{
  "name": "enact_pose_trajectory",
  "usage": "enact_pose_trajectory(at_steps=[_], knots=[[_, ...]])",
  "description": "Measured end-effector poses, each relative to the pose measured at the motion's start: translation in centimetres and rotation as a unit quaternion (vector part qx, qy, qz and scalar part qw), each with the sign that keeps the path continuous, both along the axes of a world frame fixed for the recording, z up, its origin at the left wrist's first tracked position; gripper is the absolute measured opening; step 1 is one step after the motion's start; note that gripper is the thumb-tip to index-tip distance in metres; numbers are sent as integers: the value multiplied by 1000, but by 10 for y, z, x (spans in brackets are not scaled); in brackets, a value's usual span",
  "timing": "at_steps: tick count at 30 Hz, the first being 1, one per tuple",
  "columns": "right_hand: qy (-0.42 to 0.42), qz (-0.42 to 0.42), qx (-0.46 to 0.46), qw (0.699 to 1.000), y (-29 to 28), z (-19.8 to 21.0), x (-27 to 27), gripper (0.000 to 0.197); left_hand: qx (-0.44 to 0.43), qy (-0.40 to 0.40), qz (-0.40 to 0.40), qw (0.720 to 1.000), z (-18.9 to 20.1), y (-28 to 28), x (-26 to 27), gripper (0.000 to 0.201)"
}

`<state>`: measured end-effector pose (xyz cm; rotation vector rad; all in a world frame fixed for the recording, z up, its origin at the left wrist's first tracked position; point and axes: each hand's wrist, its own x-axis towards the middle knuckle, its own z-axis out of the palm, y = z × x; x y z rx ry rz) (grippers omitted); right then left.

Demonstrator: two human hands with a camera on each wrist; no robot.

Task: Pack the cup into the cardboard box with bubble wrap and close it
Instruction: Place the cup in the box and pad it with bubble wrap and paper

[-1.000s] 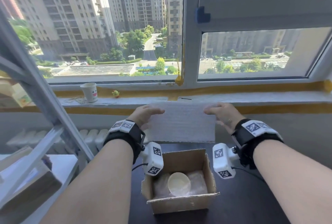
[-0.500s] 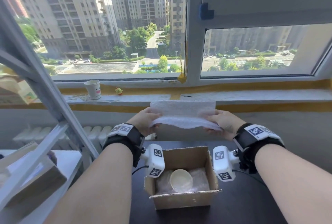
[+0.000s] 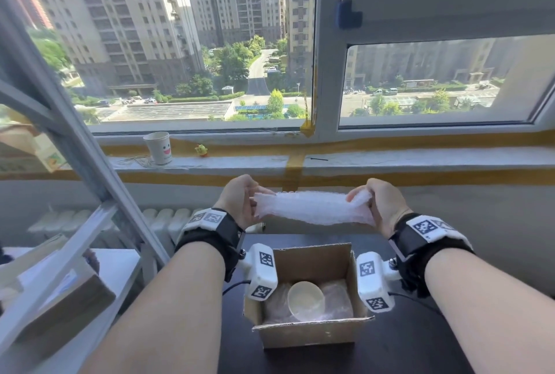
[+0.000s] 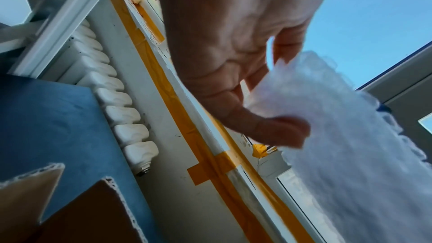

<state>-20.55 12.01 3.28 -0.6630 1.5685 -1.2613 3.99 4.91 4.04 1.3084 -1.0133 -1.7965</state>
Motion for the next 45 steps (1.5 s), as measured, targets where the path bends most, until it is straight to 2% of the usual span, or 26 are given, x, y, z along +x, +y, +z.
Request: enact_pose_trajectory(at_steps=[1, 3, 5, 6, 9, 12, 14, 16, 17, 19, 21, 23, 26, 28, 30, 35, 37, 41, 45], knots=[[17, 3, 2, 1000, -1, -1, -1, 32, 6, -21, -24, 999, -1, 0, 0, 26], [76, 30, 17, 997, -1, -4, -1, 27, -2, -81, -79, 994, -3, -1, 2, 9], [116, 69, 37, 990, 1, -6, 1, 14, -30, -141, -119, 982, -9, -4, 4, 24], [132, 100, 47, 985, 4, -7, 2, 15, -48, -183, -136, 972, -9, -4, 3, 27], [211, 166, 67, 961, 8, -10, 2, 24, -66, -310, -223, 922, -7, 2, 2, 42], [230, 258, 106, 932, 10, -8, 0, 41, -67, -416, -323, 847, 1, 12, -3, 38], [304, 322, 137, 886, 11, -5, 4, 40, -80, -476, -376, 791, 3, 17, -9, 32], [423, 374, 155, 811, 10, -5, 15, 22, -85, -540, -408, 732, -5, 19, -16, 24], [475, 386, 158, 775, 10, -6, 22, 21, -93, -564, -418, 706, -16, 13, -19, 26], [540, 390, 154, 730, 8, -13, 35, 27, -116, -610, -417, 663, -44, 2, -24, 36], [600, 393, 127, 685, 8, -22, 45, 25, -156, -649, -404, 625, -60, 7, -25, 35], [669, 390, 82, 627, 10, -29, 50, 16, -215, -668, -394, 593, -50, 28, -27, 20], [738, 395, 29, 547, 13, -44, 56, 21, -283, -704, -352, 549, -51, 39, -28, 5], [749, 406, 38, 522, 14, -54, 58, 25, -277, -702, -334, 565, -59, 40, -31, 13], [747, 416, 58, 515, 15, -63, 57, 27, -261, -688, -331, 591, -67, 42, -31, 16], [735, 409, 76, 535, 14, -78, 57, 27, -252, -665, -320, 627, -83, 41, -32, 9], [734, 409, 87, 535, 13, -85, 57, 27, -251, -660, -307, 638, -90, 39, -33, 13], [722, 415, 151, 533, 14, -101, 59, 32, -241, -666, -300, 639, -98, 42, -37, 18], [716, 406, 165, 543, 10, -111, 60, 33, -214, -668, -329, 633, -99, 43, -39, 5]])
